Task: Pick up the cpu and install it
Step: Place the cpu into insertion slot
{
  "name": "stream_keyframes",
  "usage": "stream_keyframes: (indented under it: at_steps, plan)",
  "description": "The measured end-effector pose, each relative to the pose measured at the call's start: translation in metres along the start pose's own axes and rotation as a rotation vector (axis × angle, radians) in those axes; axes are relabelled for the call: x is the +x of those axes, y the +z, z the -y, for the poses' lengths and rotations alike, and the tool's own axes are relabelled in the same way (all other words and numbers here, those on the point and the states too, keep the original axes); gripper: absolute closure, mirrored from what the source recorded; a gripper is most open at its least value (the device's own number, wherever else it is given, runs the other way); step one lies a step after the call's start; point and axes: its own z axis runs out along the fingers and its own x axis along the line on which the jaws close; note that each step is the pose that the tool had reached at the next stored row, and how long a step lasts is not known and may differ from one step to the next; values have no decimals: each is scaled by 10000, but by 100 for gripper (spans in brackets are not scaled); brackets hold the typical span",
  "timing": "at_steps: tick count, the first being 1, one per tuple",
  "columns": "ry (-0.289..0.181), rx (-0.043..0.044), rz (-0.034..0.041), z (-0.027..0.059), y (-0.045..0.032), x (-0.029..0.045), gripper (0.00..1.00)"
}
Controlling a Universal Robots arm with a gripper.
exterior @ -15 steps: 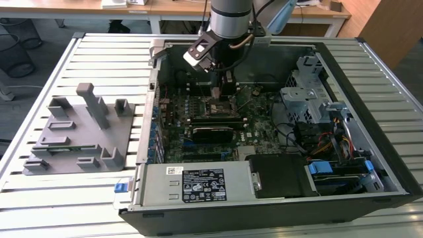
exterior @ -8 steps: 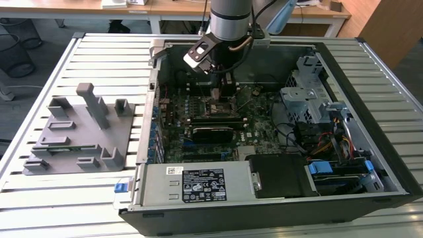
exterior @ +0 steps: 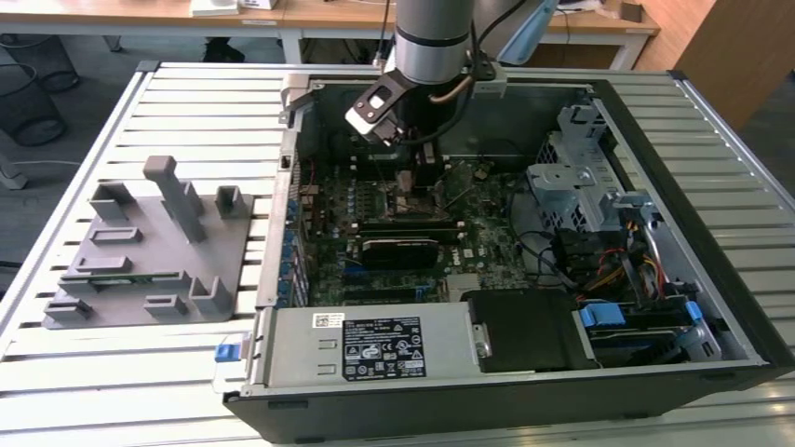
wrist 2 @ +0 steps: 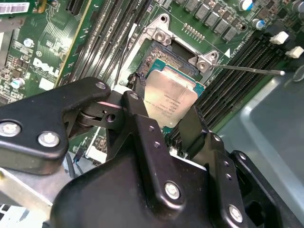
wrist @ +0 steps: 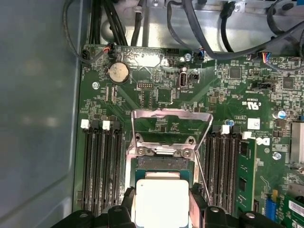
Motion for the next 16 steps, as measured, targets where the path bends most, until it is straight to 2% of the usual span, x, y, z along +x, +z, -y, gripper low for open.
stream_keyframes:
  at_steps: [16]
  plan:
    - [29,0,21,-3,161,0,47]
